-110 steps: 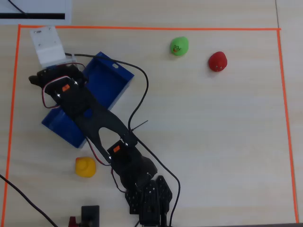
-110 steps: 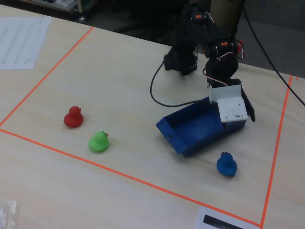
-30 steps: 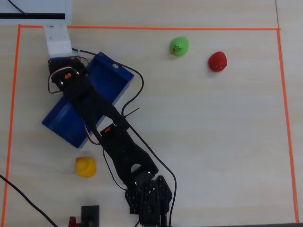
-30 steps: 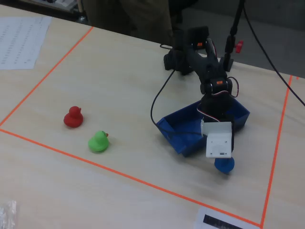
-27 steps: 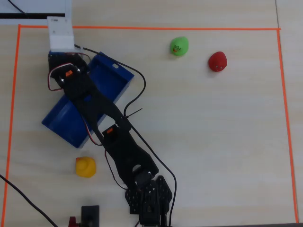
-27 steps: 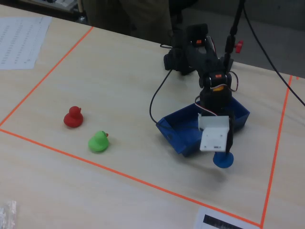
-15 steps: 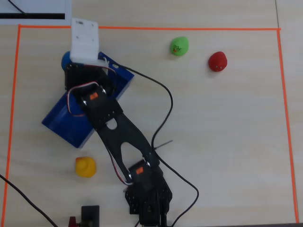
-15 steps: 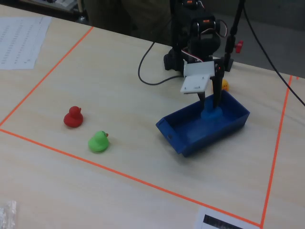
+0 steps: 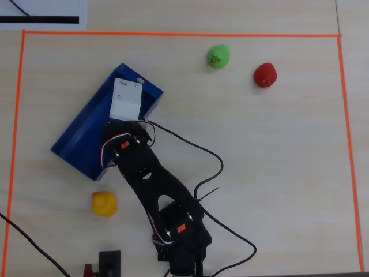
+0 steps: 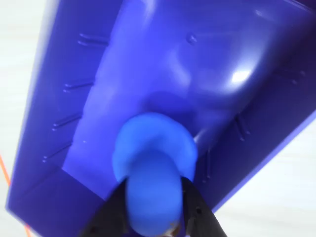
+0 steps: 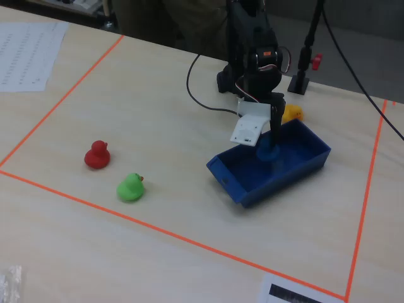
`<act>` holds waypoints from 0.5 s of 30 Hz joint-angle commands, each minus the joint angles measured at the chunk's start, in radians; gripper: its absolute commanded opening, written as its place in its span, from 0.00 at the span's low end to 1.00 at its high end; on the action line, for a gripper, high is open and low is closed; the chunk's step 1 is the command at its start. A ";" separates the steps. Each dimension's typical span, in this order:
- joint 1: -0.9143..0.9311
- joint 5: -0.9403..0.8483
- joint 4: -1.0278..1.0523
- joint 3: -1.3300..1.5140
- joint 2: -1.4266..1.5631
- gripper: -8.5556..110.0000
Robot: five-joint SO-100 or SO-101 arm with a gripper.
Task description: Grasp blue duck and put it into box.
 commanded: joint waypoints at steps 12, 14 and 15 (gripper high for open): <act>0.423 -0.328 -0.084 0.215 0.620 0.07; 0.469 -0.367 -0.132 0.360 0.752 0.07; 0.486 -0.383 -0.161 0.448 0.831 0.07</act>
